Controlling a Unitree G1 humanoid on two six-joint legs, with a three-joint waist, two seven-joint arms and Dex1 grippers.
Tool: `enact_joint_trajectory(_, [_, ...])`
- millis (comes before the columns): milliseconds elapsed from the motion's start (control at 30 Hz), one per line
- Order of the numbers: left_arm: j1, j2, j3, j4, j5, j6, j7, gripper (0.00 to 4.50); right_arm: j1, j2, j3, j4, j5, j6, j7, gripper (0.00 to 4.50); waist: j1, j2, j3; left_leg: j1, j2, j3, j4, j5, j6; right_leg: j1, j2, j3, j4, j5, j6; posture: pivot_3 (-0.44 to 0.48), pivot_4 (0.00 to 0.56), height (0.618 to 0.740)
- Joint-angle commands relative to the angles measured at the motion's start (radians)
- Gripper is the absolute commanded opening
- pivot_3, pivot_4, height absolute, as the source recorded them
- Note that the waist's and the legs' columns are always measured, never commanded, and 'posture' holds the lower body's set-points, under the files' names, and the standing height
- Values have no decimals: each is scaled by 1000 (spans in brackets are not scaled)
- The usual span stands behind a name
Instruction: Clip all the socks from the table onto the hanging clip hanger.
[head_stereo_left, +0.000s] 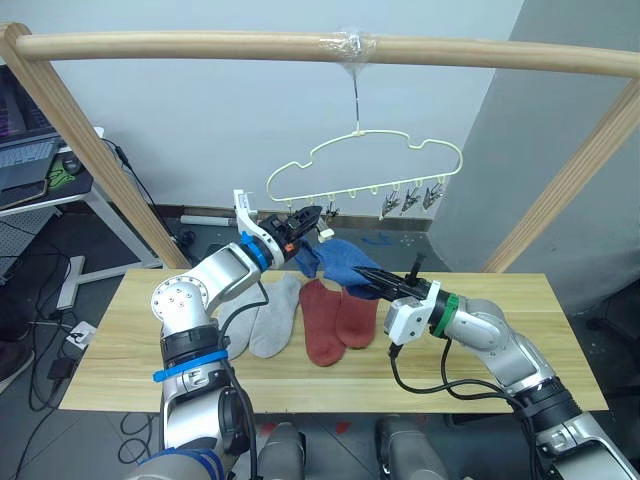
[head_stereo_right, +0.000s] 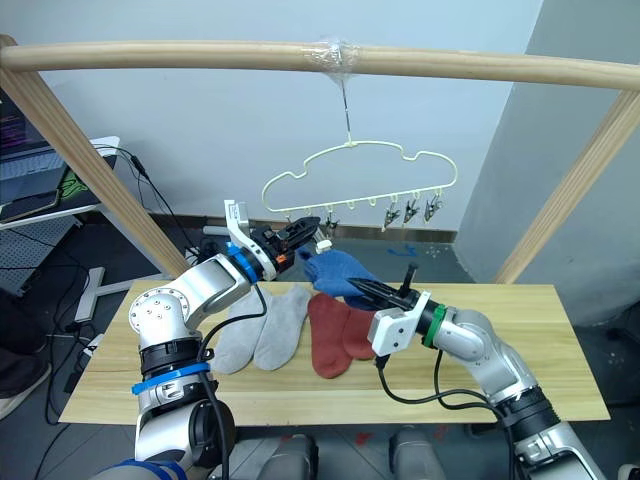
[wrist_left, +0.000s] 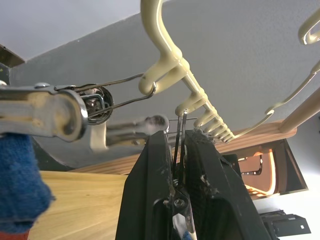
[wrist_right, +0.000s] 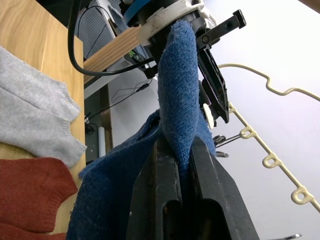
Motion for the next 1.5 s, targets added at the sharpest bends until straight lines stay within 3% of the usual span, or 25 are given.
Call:
enact_joint_trajectory(33, [5,4,-22,-30,-19,0,-1,127,-37,18,-3,-13,9,6,-12,7,0,0,0,0,0,0,0,0,0,0,0,0,0,0,0,60,162,740])
enact_joint_trajectory(467, [6,6,-37,-41,-49,-4,7,127,-54,33,-4,16,-3,3,-18,7,1,0,0,-1,0,0,0,0,0,0,0,0,-1,0,0,64,164,740])
enact_joint_trajectory(800, [30,35,-87,-88,-31,-12,-76,127,-63,52,-7,25,-8,30,-32,7,2,0,0,-1,0,0,0,0,0,-1,0,0,-1,-1,-1,63,163,740])
enact_joint_trajectory(833, [32,37,-87,-88,-31,-15,-79,687,-64,50,-9,27,-6,29,-33,0,2,0,0,-1,0,0,0,0,0,-1,0,0,-1,0,-1,64,164,740])
enact_joint_trajectory(900, [37,41,-89,-90,-31,-20,-85,1122,-66,48,-10,28,-5,27,-34,0,2,0,0,-1,0,0,0,0,0,-1,0,0,-1,0,-1,64,164,740])
enact_joint_trajectory(1167, [54,53,-81,-105,-54,-25,-76,3654,-75,53,-7,37,0,27,-36,0,2,0,0,-1,0,-1,0,0,0,-1,0,0,-1,-2,-3,68,164,740])
enact_joint_trajectory(1267, [110,106,-63,-163,-106,24,-72,4478,-86,78,0,60,14,42,-34,0,-3,0,0,-2,0,0,0,0,0,-1,0,0,-1,-2,-3,68,164,740])
enact_joint_trajectory(1500, [229,333,-39,-318,-294,95,-82,4478,-108,198,12,128,160,261,83,0,5,0,0,0,1,-2,-5,0,0,-2,1,-2,1,-4,-6,92,165,740])
